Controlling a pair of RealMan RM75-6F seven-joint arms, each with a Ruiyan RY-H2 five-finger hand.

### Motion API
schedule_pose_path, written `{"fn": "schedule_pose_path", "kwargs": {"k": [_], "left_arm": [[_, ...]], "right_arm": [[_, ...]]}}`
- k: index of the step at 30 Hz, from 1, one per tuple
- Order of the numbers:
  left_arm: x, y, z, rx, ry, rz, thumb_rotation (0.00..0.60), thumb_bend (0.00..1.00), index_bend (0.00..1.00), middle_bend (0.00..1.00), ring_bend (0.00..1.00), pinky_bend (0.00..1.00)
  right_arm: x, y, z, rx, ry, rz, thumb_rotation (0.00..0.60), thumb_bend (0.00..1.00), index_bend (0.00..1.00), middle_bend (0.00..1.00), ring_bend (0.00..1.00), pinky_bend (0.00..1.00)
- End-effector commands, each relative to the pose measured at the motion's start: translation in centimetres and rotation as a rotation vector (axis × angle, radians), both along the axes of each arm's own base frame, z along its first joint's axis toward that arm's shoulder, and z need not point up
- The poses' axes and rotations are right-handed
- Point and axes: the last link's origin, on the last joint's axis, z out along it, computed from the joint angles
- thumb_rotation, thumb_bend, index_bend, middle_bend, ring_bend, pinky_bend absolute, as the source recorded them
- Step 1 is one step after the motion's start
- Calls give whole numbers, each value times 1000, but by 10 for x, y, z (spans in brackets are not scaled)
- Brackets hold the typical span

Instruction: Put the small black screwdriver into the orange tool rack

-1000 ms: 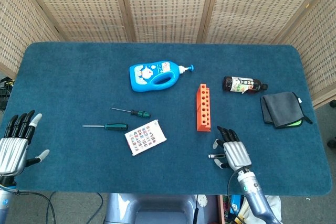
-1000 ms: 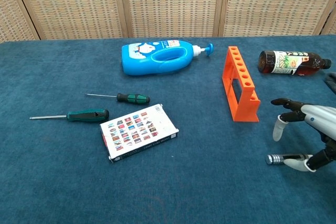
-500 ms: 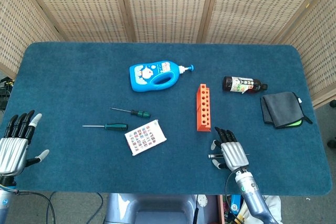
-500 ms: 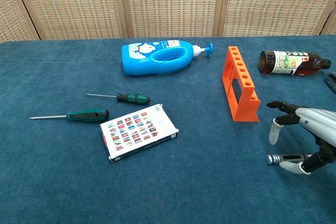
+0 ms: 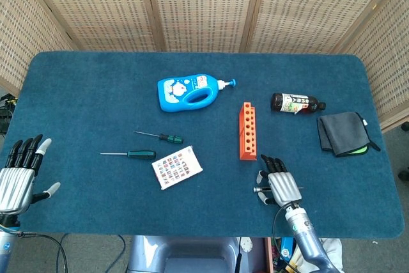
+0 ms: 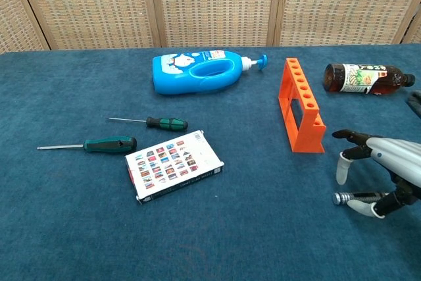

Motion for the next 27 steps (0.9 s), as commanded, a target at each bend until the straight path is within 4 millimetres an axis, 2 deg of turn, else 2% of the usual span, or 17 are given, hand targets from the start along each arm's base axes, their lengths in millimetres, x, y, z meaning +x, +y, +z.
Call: {"fn": "schedule_pose_path", "kwargs": {"k": [1,15,27], "left_arm": [[0,0,0,0,0,0,600,0,0,0,0,0],[-1,1,-1,-4,-2,1,600,0,0,0,0,0],[-1,0,0,-2,-6,2,600,0,0,0,0,0]], "right_arm": [[-1,0,-1,3,1,-4,600,280,464,0,0,0],[-4,0,-3,13,3,-12,600,281,474,0,0,0],[-5,2,-6,19,2,-14,600,280,533,0,0,0]]}}
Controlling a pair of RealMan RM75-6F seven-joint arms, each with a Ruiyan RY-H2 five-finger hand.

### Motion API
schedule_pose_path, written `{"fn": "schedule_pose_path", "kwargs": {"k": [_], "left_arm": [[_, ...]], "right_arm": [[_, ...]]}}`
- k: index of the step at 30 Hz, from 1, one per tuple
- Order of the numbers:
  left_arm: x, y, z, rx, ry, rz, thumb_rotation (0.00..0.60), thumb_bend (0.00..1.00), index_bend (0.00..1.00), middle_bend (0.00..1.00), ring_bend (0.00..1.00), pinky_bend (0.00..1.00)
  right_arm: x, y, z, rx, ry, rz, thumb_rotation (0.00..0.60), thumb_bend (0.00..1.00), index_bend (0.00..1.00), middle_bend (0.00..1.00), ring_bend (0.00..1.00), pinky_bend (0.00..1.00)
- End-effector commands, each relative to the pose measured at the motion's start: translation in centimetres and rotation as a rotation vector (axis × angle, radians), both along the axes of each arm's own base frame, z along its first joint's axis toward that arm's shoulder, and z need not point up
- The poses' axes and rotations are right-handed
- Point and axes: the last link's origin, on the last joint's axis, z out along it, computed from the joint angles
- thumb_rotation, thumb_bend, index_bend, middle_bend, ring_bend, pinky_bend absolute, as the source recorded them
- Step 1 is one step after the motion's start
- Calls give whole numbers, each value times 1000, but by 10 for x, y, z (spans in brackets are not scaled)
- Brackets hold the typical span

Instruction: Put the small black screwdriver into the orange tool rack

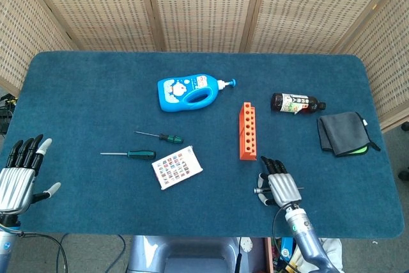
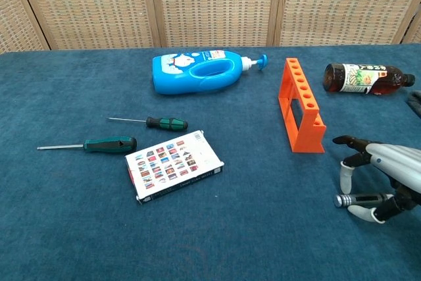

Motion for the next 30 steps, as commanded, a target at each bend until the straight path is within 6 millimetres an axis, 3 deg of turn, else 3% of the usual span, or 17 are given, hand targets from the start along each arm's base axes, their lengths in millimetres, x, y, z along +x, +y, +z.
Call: {"fn": "schedule_pose_path", "kwargs": {"k": [1,18,23,27,30], "left_arm": [[0,0,0,-1,1,0,600,0,0,0,0,0],[0,0,1,2,-5,-1,600,0,0,0,0,0],[0,0,2,4,-7,-1,600,0,0,0,0,0],[1,0,1,4,-6,-5,600,0,0,0,0,0],[1,0,1,5,-5,-5,600,0,0,0,0,0]], "right_arm": [[0,0,0,-1,0,0,600,280,538,0,0,0],[5,-7,16,-35,-59,0,600,291,580,0,0,0],[9,-19,45,-76,-168,-34,600,291,580,0,0,0],[17,-37,93,-163,-325,-65,600,290,580,0,0,0],[21,-42,111,-181,-364,-68,600,290,580,0,0,0]]}}
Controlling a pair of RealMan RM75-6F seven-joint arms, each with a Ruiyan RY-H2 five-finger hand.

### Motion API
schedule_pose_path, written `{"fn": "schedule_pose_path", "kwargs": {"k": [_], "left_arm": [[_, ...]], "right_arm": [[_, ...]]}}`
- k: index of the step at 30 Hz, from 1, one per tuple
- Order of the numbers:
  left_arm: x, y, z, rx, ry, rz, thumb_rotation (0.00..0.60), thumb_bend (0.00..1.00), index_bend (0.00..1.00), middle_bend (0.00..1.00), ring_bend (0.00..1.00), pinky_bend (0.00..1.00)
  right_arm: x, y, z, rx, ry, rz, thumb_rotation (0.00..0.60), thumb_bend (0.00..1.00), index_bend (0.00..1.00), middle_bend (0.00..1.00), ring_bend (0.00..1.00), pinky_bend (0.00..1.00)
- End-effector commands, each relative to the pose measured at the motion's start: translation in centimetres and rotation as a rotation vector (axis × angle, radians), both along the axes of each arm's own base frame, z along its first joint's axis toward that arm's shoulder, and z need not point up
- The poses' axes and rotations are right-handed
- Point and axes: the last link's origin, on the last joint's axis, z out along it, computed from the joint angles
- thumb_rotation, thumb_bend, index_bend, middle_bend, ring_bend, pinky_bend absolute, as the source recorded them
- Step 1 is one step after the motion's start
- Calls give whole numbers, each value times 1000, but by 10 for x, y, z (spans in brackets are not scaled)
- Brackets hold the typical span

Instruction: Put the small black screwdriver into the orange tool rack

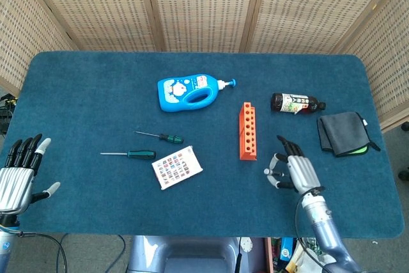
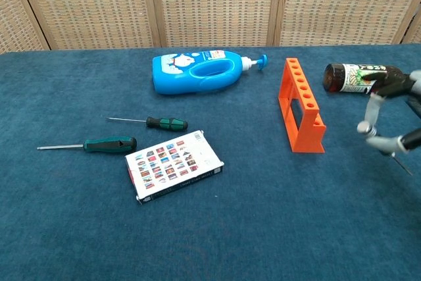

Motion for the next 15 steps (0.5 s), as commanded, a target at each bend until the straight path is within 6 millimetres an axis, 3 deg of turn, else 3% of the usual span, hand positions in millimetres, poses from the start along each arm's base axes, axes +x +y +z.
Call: {"fn": "schedule_pose_path", "kwargs": {"k": [1,10,15], "left_arm": [[0,0,0,0,1,-1,600,0,0,0,0,0],[1,1,-2,-4,-4,-5,600,0,0,0,0,0],[2,0,-3,-12,-3,-12,600,0,0,0,0,0]], "right_arm": [[9,-13,37,-55,-94,-10,600,290,581,0,0,0],[38,-33,101,-145,-368,-20,600,289,581,0,0,0],[58,-39,119,-126,-489,-17,600,289,583,0,0,0]]}}
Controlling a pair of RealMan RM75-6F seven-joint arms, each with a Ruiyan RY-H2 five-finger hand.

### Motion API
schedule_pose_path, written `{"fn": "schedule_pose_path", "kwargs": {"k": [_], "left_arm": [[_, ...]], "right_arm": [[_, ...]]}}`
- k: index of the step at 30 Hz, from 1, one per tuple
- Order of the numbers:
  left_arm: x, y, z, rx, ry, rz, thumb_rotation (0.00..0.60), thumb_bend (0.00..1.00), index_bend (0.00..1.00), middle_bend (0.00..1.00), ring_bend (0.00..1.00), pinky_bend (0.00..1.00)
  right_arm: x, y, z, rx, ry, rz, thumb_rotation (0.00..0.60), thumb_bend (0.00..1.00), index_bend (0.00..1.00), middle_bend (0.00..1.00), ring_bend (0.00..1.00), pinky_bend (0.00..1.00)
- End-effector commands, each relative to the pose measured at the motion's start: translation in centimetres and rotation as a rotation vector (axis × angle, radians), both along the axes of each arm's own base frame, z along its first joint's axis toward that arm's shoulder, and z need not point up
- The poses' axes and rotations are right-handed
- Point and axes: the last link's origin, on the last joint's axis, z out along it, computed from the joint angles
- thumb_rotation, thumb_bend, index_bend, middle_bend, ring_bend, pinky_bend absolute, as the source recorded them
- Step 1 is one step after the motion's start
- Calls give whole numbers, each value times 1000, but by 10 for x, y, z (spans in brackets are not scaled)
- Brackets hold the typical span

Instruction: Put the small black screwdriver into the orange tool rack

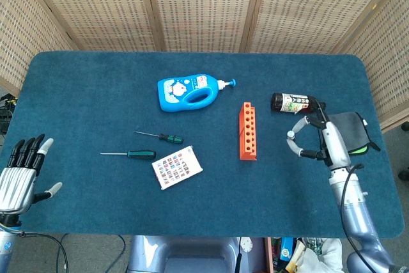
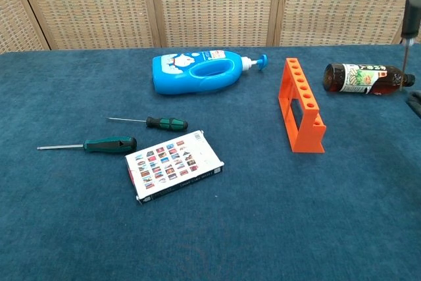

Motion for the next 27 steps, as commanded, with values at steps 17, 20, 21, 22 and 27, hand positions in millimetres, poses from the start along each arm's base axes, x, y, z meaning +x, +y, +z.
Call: {"fn": "schedule_pose_path", "kwargs": {"k": [17,20,21,22,27], "left_arm": [[4,3,2,10,-18,-24,600,0,0,0,0,0],[5,4,0,5,-15,-28,600,0,0,0,0,0],[6,5,0,3,-14,-29,600,0,0,0,0,0],[6,5,-1,1,-12,-29,600,0,0,0,0,0],[8,10,-5,-8,-8,-27,600,0,0,0,0,0]], "right_arm": [[36,-20,-10,195,-477,-72,600,289,584,0,0,0],[37,-25,-11,198,-530,-79,600,289,584,0,0,0],[38,-27,-12,201,-552,-84,600,289,585,0,0,0],[38,-29,-14,204,-573,-88,600,289,585,0,0,0],[38,-43,-15,218,-694,-91,600,288,586,0,0,0]]}}
